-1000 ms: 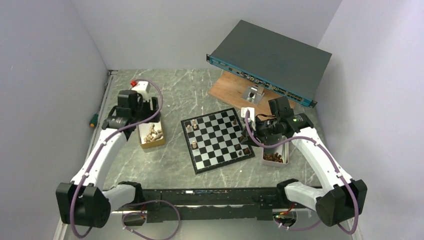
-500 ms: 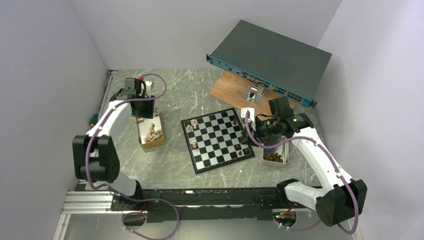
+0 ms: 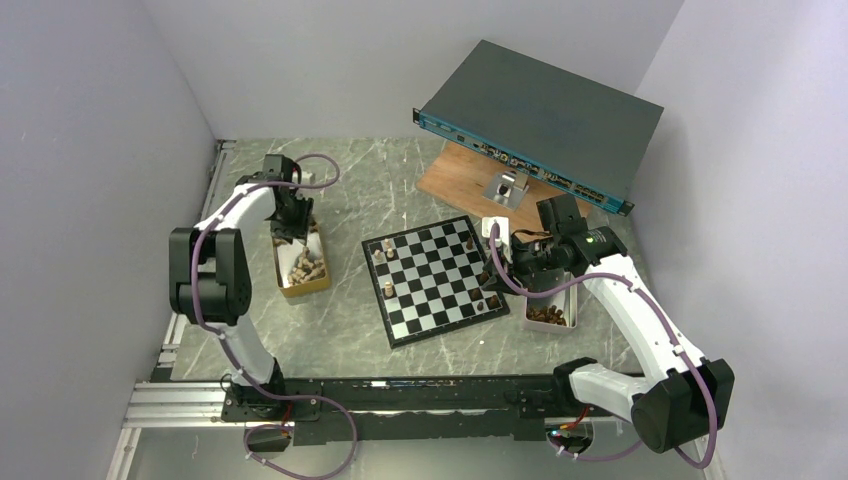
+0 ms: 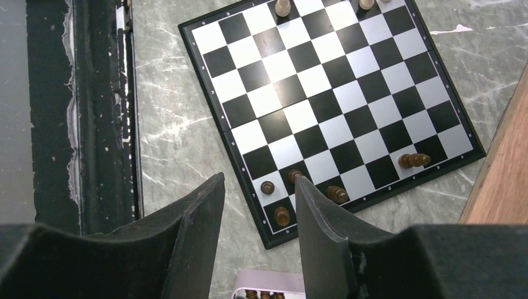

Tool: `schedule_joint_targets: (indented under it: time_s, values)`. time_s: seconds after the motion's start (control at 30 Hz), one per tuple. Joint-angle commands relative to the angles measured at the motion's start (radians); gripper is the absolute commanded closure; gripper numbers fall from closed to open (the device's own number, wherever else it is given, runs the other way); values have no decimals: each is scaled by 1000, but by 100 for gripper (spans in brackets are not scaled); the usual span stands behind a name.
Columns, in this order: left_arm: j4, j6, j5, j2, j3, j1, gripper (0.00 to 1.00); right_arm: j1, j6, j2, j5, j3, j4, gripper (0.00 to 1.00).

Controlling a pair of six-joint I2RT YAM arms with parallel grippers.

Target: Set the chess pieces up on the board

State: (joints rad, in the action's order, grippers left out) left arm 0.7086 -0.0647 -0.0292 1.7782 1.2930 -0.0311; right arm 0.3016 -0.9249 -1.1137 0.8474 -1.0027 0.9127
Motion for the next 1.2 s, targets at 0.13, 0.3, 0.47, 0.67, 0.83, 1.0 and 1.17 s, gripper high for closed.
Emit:
schedule_joint_targets:
  time_s: [0.13, 0.3, 0.47, 0.67, 0.83, 1.0, 1.17]
  values:
    - [23, 0, -27, 96, 99, 4, 60, -2, -25, 6, 45, -4, 6, 52]
    - [25, 0, -24, 129, 108, 3, 61, -2, -25, 5, 44, -4, 6, 52]
    - [31, 6, -34, 147, 111, 4, 63, -3, -26, 4, 44, -4, 7, 52]
    - [34, 9, -47, 157, 110, 4, 63, -2, -25, 5, 43, -4, 7, 52]
    - [35, 11, -54, 171, 109, 4, 65, -2, -26, 4, 42, -4, 6, 52]
    - [40, 16, -37, 178, 111, 3, 71, -2, -26, 8, 43, -5, 6, 52]
    - [46, 18, -36, 188, 111, 3, 71, -2, -26, 9, 44, -7, 8, 52]
